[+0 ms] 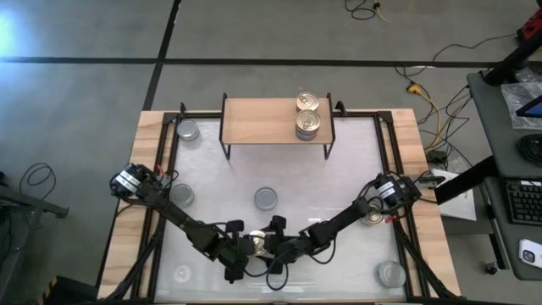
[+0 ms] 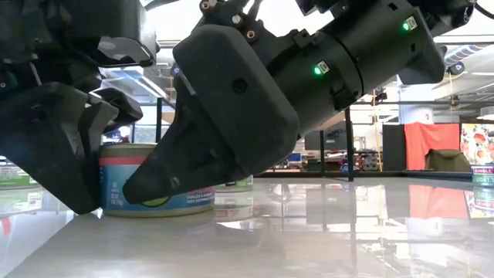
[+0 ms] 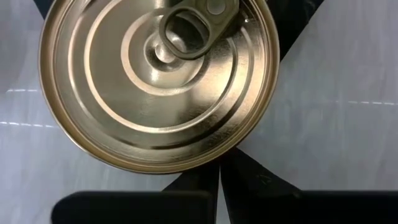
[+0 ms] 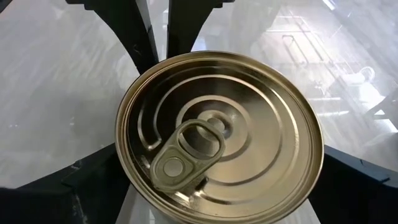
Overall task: Stack canned seafood by type on shelf
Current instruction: Stack the blue tuna can on top of the blue tuna can on the shelf
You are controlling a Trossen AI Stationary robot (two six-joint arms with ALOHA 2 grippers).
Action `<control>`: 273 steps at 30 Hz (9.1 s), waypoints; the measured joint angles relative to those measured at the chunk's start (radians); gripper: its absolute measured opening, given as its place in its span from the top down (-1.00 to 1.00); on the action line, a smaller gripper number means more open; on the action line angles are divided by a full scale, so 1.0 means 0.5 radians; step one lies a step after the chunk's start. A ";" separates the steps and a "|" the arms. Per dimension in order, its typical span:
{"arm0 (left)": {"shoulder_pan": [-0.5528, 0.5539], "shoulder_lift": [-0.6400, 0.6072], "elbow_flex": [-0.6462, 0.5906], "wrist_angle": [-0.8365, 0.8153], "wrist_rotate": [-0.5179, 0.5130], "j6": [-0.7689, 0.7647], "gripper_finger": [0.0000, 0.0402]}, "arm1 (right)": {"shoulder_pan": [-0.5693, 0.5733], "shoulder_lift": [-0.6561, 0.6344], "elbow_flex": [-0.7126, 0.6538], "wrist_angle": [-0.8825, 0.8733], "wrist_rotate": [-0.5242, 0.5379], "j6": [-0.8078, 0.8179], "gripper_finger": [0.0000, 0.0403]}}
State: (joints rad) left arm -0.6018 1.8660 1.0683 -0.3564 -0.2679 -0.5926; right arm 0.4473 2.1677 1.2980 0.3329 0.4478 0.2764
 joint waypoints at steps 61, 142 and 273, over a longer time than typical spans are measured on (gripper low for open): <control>2.260 -1.207 0.035 0.456 1.115 1.788 1.00 | -2.555 -1.448 0.240 -1.496 -1.645 -1.227 -0.81; 2.483 0.632 1.670 0.757 1.610 1.653 1.00 | -2.728 -1.188 0.211 -1.659 -1.958 -1.412 -0.97; 2.492 0.631 2.156 -0.264 1.853 2.034 1.00 | -2.705 -1.207 0.676 -2.373 -1.512 -1.524 -0.99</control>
State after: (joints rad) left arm 0.6441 2.1816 2.1465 -0.4885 0.6585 0.4242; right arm -0.9052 1.5642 1.6361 -0.8535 -0.3081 -0.4858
